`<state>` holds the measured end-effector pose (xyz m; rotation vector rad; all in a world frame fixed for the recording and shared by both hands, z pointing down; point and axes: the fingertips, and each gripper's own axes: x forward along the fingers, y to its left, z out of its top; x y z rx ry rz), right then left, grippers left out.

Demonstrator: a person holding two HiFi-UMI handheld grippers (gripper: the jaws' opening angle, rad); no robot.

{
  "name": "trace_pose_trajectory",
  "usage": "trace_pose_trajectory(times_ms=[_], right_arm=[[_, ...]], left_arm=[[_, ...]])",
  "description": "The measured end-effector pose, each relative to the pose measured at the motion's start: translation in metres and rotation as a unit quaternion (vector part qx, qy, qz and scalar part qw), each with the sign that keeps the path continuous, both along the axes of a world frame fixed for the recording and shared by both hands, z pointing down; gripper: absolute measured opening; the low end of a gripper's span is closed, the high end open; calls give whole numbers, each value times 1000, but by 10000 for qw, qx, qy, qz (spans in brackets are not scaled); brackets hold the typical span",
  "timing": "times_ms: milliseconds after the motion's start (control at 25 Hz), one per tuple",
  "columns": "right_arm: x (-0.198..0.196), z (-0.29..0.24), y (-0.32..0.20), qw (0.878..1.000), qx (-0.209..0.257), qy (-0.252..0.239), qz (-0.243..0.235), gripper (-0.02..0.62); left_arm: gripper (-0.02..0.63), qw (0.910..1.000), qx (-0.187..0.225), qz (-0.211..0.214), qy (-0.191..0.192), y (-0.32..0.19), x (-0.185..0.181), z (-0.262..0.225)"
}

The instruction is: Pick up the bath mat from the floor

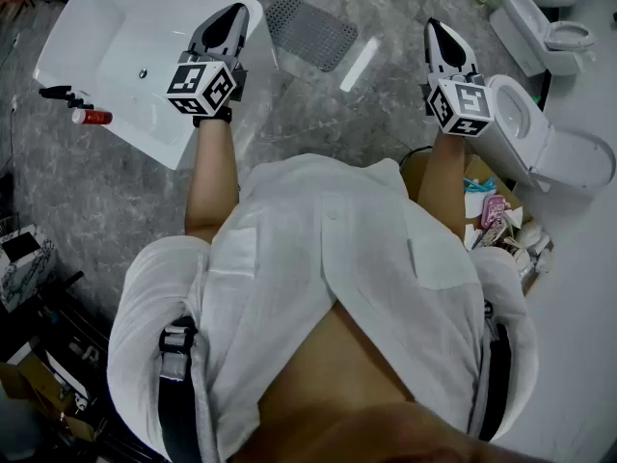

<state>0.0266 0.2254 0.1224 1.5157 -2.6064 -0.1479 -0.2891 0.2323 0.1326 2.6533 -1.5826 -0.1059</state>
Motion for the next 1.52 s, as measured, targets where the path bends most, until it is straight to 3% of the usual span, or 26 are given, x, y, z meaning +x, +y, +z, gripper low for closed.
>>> trace_pose_trajectory(times_ms=[760,1520], right_arm=[[2,14,-8,9999,-104,20,-59,28],[-26,26,-27,9997,-245,31,-80,29]], left_arm=[[18,9999,-89,-2,-51,-3,6,6],[17,9999,-154,52,-9,-21,-24,16]])
